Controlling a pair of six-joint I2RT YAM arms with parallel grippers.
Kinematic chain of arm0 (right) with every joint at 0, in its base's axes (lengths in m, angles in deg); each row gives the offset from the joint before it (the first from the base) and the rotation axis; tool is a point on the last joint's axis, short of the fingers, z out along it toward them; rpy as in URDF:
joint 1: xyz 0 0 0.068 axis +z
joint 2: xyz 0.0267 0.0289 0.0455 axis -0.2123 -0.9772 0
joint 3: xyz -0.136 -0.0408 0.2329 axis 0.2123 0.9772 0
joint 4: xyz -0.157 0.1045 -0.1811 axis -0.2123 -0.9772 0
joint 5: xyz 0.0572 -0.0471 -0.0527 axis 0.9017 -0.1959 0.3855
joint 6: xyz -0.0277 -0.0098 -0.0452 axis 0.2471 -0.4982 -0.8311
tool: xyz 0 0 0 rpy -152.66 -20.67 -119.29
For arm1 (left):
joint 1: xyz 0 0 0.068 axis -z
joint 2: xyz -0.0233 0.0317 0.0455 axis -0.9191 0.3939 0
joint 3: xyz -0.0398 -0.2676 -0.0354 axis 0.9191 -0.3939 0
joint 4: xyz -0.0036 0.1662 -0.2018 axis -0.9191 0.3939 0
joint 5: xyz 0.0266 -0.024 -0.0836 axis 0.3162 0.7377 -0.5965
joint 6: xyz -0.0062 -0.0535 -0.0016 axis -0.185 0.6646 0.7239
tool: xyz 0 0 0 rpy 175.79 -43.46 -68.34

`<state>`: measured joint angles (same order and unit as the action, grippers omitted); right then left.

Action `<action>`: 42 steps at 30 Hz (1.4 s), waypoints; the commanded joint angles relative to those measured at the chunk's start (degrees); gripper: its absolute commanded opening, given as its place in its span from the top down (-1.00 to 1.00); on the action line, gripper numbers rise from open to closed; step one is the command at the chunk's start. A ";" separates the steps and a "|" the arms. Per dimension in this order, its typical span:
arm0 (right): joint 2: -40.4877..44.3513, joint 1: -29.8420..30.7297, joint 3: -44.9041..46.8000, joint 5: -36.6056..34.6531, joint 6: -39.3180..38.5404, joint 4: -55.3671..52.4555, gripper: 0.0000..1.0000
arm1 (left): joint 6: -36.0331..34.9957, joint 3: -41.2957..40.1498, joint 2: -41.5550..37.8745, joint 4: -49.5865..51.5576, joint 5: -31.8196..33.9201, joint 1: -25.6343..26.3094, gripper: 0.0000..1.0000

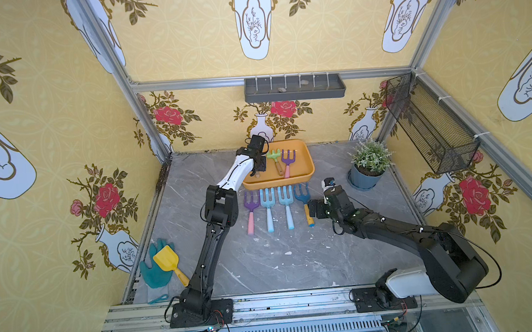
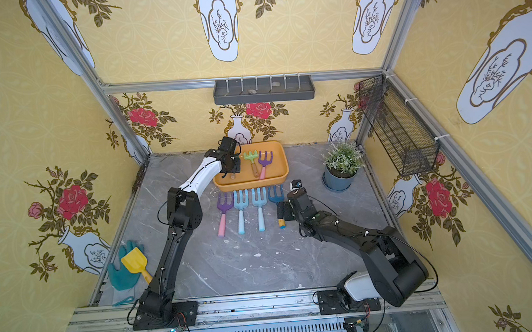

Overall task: Take the hand rake out of the storage box
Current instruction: Pick up the rake from the storage box.

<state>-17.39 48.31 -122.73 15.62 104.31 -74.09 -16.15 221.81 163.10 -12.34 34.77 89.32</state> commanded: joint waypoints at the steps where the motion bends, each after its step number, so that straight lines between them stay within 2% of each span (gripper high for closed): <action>1: -0.23 -0.11 0.05 0.73 -0.23 2.42 -0.95 | -0.51 -0.29 0.55 5.01 -2.05 -0.23 -0.14; 5: 0.17 -0.20 0.25 0.90 -0.25 2.42 -0.95 | -0.22 -1.87 -0.14 4.05 -3.76 -0.79 -0.01; 9: 0.48 -0.41 0.48 0.89 -0.19 2.59 -0.95 | -1.11 -0.89 0.82 5.53 -6.21 -0.87 0.36; 14: 0.62 -0.46 0.38 0.99 -0.20 2.51 -0.95 | -1.74 -5.93 -2.84 2.85 -8.15 -0.84 0.66; 15: 0.77 -0.46 0.45 0.92 -0.19 2.51 -0.95 | -2.12 -6.69 -3.88 2.62 -9.05 -0.87 0.78; 21: 1.83 -0.66 0.84 1.33 0.22 2.68 -0.95 | -1.54 -13.31 -13.50 0.54 -7.43 -0.57 0.81; 24: 3.12 -0.63 1.33 1.20 0.84 2.51 -0.95 | -0.70 -17.37 -19.79 0.69 -4.74 0.24 0.93; 27: 5.06 -0.77 1.55 0.12 2.17 1.18 -0.95 | 0.94 -25.52 -29.29 1.18 0.36 2.24 0.98; 29: 6.73 -0.81 1.84 -0.57 3.17 -0.08 -0.95 | 4.23 -35.05 -38.71 0.34 4.93 6.18 0.99; 33: 10.60 -0.64 3.31 -0.60 5.57 -1.46 -0.95 | 14.24 -64.06 -62.58 -7.26 11.54 13.33 1.00; 35: 12.37 -0.31 4.01 -0.21 6.50 -2.09 -0.95 | 20.10 -77.36 -73.48 -9.91 15.71 19.94 1.00; 37: 13.74 0.36 4.46 -0.09 7.54 -3.03 -0.95 | 29.47 -86.90 -81.95 -4.69 20.74 28.34 1.00; 40: 14.87 2.14 4.56 -1.33 8.33 -4.48 -0.95 | 46.30 -95.94 -87.17 2.98 24.29 41.33 1.00; 42: 15.06 3.49 4.16 -2.78 8.58 -5.40 -0.95 | 54.55 -100.27 -85.32 2.05 23.78 48.81 1.00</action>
<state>-2.70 50.69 -118.25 15.14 111.67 -78.00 20.09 125.66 76.72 -12.97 53.83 132.06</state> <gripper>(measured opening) 0.975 0.195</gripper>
